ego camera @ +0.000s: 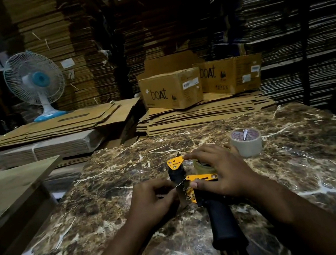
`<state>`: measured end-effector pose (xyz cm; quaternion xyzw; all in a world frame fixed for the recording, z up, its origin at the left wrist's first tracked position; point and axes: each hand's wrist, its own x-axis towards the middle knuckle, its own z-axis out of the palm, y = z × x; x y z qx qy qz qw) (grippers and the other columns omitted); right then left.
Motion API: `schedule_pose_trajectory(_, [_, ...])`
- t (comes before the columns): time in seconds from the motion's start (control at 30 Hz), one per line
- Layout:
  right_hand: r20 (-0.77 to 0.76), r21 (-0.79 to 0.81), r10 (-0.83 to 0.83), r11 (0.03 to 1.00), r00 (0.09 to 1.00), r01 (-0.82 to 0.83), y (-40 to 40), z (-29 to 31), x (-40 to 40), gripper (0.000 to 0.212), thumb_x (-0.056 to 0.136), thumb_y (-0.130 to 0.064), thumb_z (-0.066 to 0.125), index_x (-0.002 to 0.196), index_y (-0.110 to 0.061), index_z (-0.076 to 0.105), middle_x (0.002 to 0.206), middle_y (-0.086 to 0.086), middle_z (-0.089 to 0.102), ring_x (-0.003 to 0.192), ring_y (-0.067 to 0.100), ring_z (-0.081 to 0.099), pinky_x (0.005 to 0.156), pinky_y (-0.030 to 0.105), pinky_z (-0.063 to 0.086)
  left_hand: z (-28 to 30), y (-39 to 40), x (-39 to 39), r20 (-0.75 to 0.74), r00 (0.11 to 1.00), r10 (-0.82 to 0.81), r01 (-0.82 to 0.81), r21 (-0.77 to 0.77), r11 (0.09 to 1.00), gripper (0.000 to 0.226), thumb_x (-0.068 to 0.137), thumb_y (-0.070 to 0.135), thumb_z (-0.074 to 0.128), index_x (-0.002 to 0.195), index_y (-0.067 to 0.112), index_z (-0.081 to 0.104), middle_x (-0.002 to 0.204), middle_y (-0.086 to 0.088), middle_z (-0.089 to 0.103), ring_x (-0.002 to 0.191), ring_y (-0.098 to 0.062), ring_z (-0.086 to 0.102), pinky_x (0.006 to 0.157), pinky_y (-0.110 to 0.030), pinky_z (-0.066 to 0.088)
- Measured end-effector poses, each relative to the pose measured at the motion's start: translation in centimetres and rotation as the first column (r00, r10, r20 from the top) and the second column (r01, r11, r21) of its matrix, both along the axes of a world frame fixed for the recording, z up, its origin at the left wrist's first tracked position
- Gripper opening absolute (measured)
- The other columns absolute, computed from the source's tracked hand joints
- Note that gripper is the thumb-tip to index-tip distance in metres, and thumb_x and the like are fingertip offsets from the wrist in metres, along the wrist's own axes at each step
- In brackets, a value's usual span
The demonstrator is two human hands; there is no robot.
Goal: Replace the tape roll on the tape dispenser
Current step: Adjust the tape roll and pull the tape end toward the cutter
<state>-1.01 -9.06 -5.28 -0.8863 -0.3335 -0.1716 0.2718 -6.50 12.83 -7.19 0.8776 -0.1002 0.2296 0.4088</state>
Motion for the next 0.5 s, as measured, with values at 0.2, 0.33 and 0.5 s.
schedule_pose_trajectory(0.2, [0.156,0.121,0.038,0.991,0.987,-0.057,0.2,-0.5,0.1,0.05,0.071,-0.073,0.062,0.107,-0.04,0.071,0.124,-0.02,0.061,0.122,0.008,0.052,0.107,0.063,0.026,-0.7,0.1,0.2,-0.079,0.997,0.014,-0.024,-0.126,0.992,0.02,0.079,0.002,0.078,0.08,0.022,0.081,0.069,0.003,0.077,0.06,-0.016,0.073,0.057,-0.039,0.06])
schedule_pose_trajectory(0.33, [0.224,0.162,0.029,0.985,0.974,-0.067,0.0,-1.1,0.5,0.038,0.07,-0.072,0.068,0.08,-0.036,0.073,0.108,-0.022,0.06,0.11,0.009,0.052,0.1,0.057,0.03,-0.5,0.2,-0.2,-0.097,0.995,-0.001,-0.016,-0.172,0.985,0.029,0.079,-0.002,0.077,0.092,0.024,0.075,0.074,-0.001,0.077,0.068,-0.021,0.075,0.062,-0.048,0.062])
schedule_pose_trajectory(0.5, [0.166,0.162,0.026,0.985,0.986,-0.053,0.1,-1.3,0.5,0.046,0.072,-0.076,0.062,0.067,-0.03,0.066,0.103,-0.02,0.056,0.106,0.01,0.049,0.095,0.043,0.021,1.2,1.1,-1.3,-0.175,0.984,-0.041,-0.027,-0.365,0.93,0.042,0.071,-0.008,0.081,0.101,0.018,0.068,0.072,-0.014,0.076,0.071,-0.024,0.075,0.061,-0.033,0.061])
